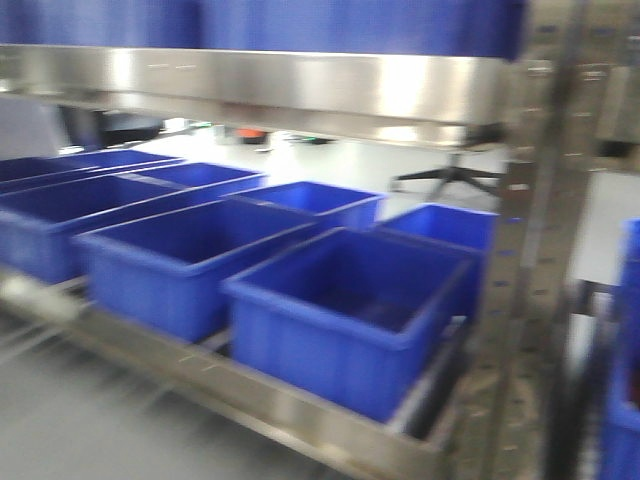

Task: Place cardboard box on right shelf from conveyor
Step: 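Drive up to the steel shelf rack with blue bins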

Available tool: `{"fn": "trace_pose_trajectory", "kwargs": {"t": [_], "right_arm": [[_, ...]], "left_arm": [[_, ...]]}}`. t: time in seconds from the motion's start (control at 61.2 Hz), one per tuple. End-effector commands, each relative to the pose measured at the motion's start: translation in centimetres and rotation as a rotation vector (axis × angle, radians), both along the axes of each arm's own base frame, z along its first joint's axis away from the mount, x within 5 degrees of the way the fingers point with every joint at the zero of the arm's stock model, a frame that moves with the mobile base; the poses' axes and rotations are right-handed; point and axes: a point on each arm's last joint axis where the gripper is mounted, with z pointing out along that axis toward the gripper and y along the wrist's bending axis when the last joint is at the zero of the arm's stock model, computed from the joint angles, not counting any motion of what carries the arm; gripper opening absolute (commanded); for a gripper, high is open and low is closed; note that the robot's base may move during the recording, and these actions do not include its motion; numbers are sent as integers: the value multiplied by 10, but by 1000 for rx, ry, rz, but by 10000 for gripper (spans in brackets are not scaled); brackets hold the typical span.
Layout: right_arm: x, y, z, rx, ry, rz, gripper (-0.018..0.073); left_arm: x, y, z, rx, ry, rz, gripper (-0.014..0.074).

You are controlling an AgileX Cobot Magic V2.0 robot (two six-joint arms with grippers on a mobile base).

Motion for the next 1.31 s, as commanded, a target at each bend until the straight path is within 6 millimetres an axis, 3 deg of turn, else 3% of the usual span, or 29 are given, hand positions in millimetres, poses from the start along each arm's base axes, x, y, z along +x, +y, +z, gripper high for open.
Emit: {"fn": "trace_pose_trajectory", "kwargs": {"t": [0.0, 1.29], "right_arm": [[2, 1, 16, 0, -113, 4, 189], [2, 1, 16, 0, -113, 4, 189]], "left_arm": [[-1, 0, 5, -10, -92, -8, -116], [-1, -1, 5, -10, -92, -23, -116]]}}
